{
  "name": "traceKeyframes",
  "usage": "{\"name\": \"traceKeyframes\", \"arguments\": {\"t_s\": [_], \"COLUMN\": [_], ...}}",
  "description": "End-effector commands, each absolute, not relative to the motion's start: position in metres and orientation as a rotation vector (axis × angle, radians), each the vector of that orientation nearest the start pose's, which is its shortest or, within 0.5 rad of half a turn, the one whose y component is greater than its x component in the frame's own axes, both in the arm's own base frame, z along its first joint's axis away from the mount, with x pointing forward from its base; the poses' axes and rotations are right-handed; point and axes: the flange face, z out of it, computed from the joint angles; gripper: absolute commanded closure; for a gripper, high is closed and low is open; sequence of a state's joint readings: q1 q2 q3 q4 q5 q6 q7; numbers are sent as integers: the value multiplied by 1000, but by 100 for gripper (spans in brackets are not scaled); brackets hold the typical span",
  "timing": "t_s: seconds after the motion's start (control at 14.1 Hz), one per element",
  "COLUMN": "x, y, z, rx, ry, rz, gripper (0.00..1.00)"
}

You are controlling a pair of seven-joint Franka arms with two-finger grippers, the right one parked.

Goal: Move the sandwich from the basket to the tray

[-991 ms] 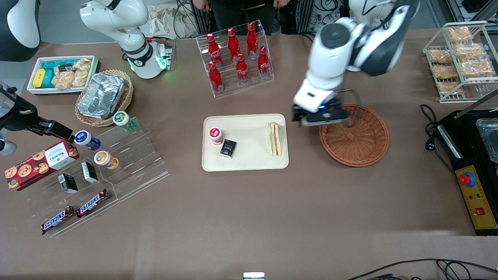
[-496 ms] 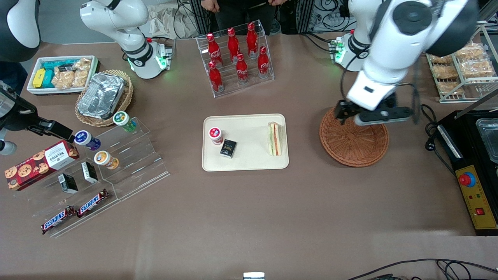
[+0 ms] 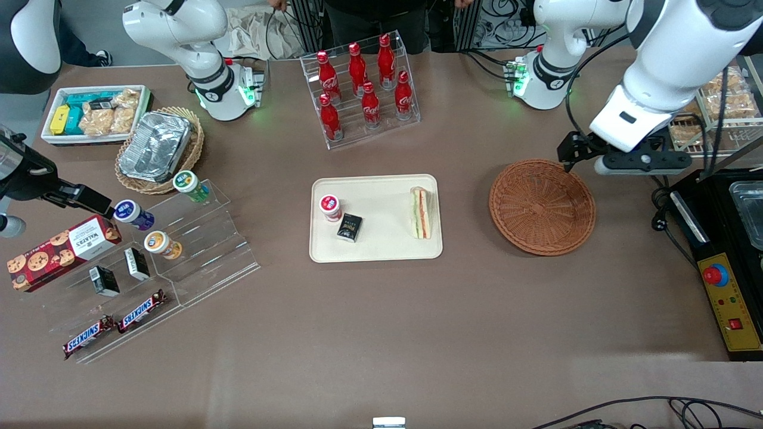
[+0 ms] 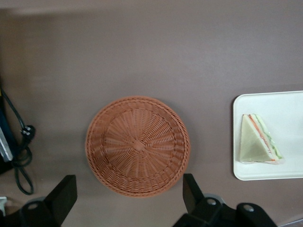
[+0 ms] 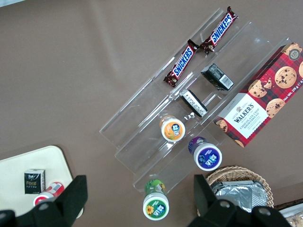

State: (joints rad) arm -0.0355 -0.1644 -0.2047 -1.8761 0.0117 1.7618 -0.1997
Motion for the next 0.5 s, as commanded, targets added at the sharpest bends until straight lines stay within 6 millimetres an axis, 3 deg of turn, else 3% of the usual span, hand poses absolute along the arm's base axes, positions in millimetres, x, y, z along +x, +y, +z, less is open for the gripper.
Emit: {"name": "traceKeyframes", "arguments": {"t_s": [0.0, 0.21, 0.42], "x": [519, 546, 543], "y": [-111, -111, -109], "z": [594, 596, 595], "rx": [-3109, -3102, -3061], "ry": [82, 89, 208], "rz": [-100, -111, -89], "gripper": [1, 1, 1]}}
